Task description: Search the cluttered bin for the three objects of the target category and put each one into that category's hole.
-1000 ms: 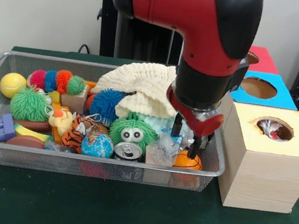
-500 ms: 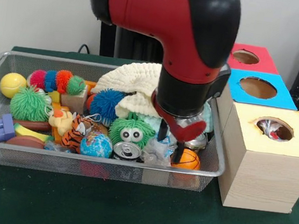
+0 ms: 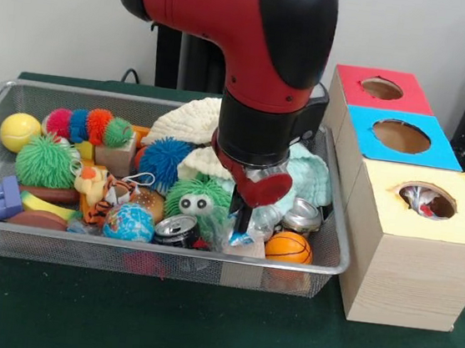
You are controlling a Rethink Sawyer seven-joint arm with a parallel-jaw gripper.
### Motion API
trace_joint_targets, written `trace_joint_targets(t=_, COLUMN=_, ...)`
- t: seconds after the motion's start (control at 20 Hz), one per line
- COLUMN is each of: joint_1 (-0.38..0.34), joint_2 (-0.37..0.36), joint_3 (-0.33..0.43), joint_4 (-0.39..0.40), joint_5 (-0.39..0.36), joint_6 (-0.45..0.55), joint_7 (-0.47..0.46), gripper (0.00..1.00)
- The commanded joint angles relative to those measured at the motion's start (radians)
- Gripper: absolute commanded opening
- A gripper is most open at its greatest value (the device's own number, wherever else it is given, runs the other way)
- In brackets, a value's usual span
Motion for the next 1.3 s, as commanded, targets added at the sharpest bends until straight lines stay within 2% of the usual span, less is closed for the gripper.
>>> trace_joint_targets(t=0.05, joint_1=-0.019, joint_2=0.094, joint_3=0.097, joint_4=0.129, joint_5=-0.069, joint_6=-0.160, joint_7=0.002, gripper=0.00)
trace_joint_targets(t=0.35, joint_1=0.005, joint_2=0.100, joint_3=0.082, joint_4=0.099, joint_5=-0.062, joint_6=-0.111, joint_7=0.015, gripper=0.00)
trace_joint_targets(t=0.5, joint_1=0.043, joint_2=0.085, joint_3=0.040, joint_4=0.077, joint_5=-0.041, joint_6=-0.091, joint_7=0.092, gripper=0.00)
trace_joint_targets(t=0.8, joint_1=0.136, joint_2=-0.050, joint_3=-0.038, joint_4=0.013, joint_5=0.033, joint_6=0.213, joint_7=0.229, gripper=0.00)
trace_joint_targets(t=0.95, joint_1=0.144, joint_2=-0.092, joint_3=-0.040, joint_4=-0.006, joint_5=0.059, joint_6=0.297, joint_7=0.243, gripper=0.00)
trace_joint_targets(t=1.1, joint_1=0.141, joint_2=-0.107, joint_3=-0.052, joint_4=-0.018, joint_5=0.055, joint_6=0.294, joint_7=0.212, gripper=0.00)
trace_joint_targets(t=1.3, joint_1=0.123, joint_2=-0.115, joint_3=-0.064, joint_4=-0.073, joint_5=0.041, joint_6=0.383, joint_7=0.179, gripper=0.00)
